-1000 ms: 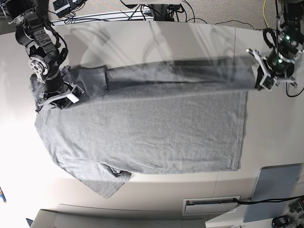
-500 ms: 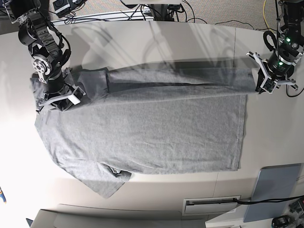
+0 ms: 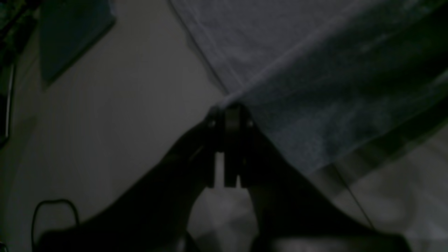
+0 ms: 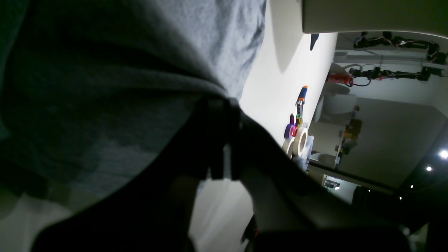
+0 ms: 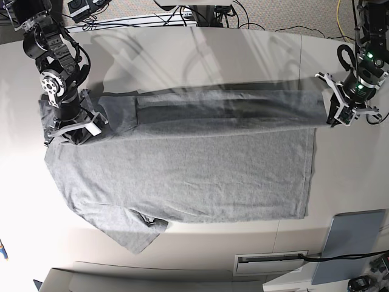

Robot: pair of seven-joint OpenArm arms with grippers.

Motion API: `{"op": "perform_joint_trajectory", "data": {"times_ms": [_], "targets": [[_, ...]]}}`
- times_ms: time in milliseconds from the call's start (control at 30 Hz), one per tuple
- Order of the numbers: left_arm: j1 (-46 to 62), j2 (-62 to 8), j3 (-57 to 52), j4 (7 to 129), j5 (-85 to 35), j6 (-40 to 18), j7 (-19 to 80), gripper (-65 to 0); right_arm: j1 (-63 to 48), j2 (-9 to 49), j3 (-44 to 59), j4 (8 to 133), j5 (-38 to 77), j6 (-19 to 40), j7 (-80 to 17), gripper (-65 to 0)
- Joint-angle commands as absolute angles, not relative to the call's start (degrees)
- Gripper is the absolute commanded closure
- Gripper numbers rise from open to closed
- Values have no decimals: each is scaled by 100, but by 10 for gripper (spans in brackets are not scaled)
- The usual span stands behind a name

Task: Fold the T-shirt properly
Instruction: 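Fold the shoulder strip over toward the hem with both grippers, release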

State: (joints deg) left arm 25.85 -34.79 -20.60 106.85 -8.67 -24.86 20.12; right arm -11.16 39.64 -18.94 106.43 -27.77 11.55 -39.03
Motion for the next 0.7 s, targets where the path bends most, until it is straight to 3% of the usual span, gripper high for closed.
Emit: {"op": "perform_joint_trajectory", "data": {"times_ms": [0, 467, 667], "targets": [[2554, -3588, -2115, 10755, -910, -2403, 1903, 0, -1044, 4049, -1839, 10711, -2847, 1039, -3900, 0], [1809, -3588, -2097, 9745, -1170, -2858, 1802, 0, -1046, 4049, -1839, 10711, -2825, 1039, -3907, 0], [1404, -3588, -1463, 9351, -1046, -2851, 1822, 0, -1046, 4049, -1839, 10711, -2825, 1039, -3918, 0]]}}
